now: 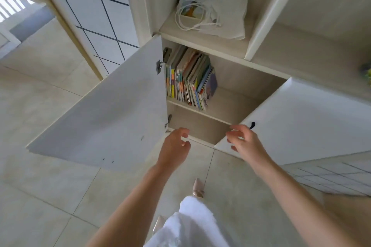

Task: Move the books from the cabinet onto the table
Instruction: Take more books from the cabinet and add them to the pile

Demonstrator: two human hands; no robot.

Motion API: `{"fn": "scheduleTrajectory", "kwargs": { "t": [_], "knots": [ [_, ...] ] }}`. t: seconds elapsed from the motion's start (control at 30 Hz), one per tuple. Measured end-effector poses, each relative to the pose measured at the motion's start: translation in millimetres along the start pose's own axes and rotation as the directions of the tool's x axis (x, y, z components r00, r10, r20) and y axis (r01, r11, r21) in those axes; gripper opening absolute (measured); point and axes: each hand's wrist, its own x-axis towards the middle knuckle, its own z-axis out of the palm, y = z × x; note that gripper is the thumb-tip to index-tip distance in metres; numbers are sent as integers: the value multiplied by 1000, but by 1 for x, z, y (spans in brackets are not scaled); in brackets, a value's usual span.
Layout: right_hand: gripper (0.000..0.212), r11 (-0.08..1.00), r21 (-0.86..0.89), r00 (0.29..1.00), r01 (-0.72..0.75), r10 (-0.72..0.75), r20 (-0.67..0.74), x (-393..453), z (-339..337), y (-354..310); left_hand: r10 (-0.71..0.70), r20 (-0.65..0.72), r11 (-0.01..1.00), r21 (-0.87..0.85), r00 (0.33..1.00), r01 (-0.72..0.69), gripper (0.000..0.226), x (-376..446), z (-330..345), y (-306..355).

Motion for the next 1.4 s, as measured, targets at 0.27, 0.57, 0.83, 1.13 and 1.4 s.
{"fn": "scheduleTrajectory", "kwargs": {
  "t": [0.27,0.57,0.83,1.13,1.4],
  "knots": [
    [36,997,-66,980,-34,46,193,155,-1,-31,-123,-42,991,-62,992,120,42,113,46,13],
    [94,947,32,895,-318,289,341,279,55,-70,-74,-216,984,-174,974,36,65,212,86,0],
    [92,943,23,889,-332,305,342,349,85,-73,-18,-345,968,-242,939,-71,67,261,103,-15],
    [124,933,-41,845,-356,341,412,373,97,-67,-17,-359,912,-388,933,-133,72,268,119,-21],
    [133,948,-50,877,-315,311,366,375,96,-60,17,-401,943,-299,916,-148,75,263,132,-24]
  ]
}}
